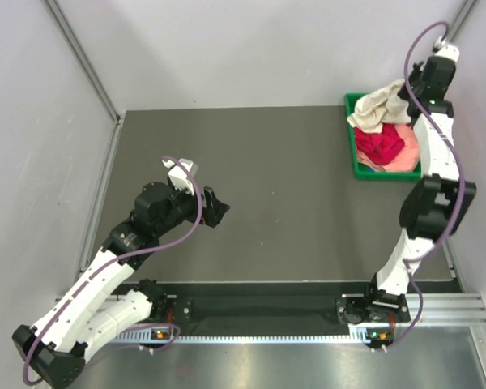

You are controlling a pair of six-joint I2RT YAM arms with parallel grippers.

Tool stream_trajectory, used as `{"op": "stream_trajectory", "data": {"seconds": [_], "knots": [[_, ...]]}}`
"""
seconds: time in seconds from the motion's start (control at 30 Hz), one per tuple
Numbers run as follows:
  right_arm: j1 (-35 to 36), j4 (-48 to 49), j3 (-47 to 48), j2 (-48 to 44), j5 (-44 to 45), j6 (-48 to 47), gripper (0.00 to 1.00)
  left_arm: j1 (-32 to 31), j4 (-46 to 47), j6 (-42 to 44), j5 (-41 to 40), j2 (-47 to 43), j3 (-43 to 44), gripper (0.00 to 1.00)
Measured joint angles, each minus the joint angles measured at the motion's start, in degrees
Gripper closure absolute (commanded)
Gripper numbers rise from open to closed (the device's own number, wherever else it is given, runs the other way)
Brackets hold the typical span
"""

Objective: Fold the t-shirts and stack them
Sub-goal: Grab the tshirt from the pile, then move the tshirt to the center of the board

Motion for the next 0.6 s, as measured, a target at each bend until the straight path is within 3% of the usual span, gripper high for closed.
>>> {"op": "stream_trajectory", "data": {"seconds": [0.13, 0.27, 0.4, 0.43, 0.53, 0.6], "knots": [[7.1, 0.5, -7.0, -20.5, -9.4, 2.0, 1.00, 0.0, -0.1, 0.0, -0.1, 0.6, 0.0, 0.04], [24.2, 5.1, -15.5, -40.1, -16.9, 4.6, 1.00, 0.0, -0.7, -0.3, -1.4, 1.4, 0.0, 0.04], [32.3, 12.2, -31.3, -54.9, -20.5, 10.3, 1.00, 0.0, -2.9, -1.6, -2.1, 1.1, 1.1, 0.04], [33.3, 13.6, -36.0, -57.2, -20.5, 12.0, 0.94, 0.0, -3.7, -2.1, -2.2, 0.8, 1.6, 0.05], [36.8, 15.7, -50.1, -57.7, -20.5, 15.8, 0.59, 0.0, -5.8, -4.5, -3.3, -1.2, 1.9, 0.05], [38.4, 13.0, -57.6, -54.6, -20.4, 17.3, 0.51, 0.0, -7.5, -5.9, -3.6, -2.4, 1.9, 0.05]]}}
